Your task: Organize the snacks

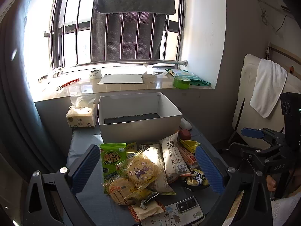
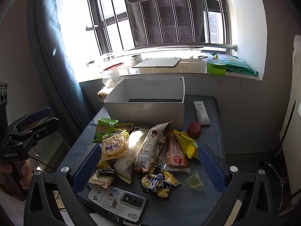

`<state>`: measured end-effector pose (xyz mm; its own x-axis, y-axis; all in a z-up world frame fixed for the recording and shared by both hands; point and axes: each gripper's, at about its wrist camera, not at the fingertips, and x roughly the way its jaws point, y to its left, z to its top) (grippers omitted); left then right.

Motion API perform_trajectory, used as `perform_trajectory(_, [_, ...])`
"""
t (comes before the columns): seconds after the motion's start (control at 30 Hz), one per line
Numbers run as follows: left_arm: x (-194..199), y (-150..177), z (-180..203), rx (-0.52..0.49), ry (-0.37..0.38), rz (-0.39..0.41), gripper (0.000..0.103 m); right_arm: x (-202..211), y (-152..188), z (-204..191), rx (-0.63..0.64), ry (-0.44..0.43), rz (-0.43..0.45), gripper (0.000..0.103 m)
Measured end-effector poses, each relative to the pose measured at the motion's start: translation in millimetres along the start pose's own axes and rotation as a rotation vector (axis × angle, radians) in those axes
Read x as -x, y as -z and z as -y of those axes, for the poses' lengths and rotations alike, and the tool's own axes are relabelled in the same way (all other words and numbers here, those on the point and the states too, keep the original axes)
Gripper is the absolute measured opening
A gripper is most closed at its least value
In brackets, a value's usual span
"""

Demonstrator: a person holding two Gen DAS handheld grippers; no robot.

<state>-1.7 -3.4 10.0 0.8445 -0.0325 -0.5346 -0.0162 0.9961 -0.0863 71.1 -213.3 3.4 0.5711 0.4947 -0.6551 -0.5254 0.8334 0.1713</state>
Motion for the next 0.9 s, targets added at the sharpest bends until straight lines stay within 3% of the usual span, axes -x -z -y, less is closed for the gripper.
perform_trajectory(0.57, [1.7, 3.2, 2.4, -0.008, 0.0, 0.007, 0.103, -14.6, 2.9, -0.2, -0.02, -0.027, -0.038, 0.103])
perform_trajectory(0.73, [0.5, 7.0, -0.2, -0.005, -0.001, -0.001, 0.103, -50.9, 2.5, 1.3, -0.065, -0.064, -0.118, 0.103])
perform_trajectory(0.9, [3.7, 13.2, -7.9, 0.003, -0.017, -0.006, 0.103, -113.8, 6.1, 10.6, -0.139, -0.1, -0.253, 0.103])
